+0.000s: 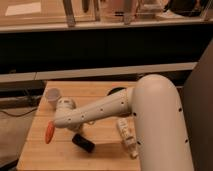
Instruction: Push the eraser across the table
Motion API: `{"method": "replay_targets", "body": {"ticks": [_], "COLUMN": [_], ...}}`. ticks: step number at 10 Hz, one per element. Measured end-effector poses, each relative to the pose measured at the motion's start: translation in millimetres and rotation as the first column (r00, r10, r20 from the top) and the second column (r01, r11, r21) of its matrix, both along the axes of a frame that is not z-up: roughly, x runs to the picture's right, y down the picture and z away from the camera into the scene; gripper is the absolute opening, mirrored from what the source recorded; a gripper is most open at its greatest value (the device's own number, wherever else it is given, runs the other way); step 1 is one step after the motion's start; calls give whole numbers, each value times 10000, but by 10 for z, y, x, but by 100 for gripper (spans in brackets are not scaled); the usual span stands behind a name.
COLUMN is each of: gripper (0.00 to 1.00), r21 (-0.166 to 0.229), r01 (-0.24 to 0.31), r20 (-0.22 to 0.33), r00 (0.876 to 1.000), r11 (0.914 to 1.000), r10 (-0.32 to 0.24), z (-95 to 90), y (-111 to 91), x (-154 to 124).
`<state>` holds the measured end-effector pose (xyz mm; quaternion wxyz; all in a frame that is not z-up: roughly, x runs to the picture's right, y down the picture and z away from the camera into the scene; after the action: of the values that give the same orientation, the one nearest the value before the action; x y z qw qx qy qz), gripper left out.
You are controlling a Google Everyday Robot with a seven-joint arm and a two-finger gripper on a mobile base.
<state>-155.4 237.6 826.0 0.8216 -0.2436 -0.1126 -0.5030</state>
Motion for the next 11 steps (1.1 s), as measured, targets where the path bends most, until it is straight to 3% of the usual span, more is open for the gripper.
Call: {"method": "replay_targets", "body": {"ticks": [11], "gripper": [0], "r21": [87], "r01": [428], "r20": [304], "r00": [9986], "r11": [9990], "r10": [-430], "z": [-2], "y": [-8], "x": [-29]}}
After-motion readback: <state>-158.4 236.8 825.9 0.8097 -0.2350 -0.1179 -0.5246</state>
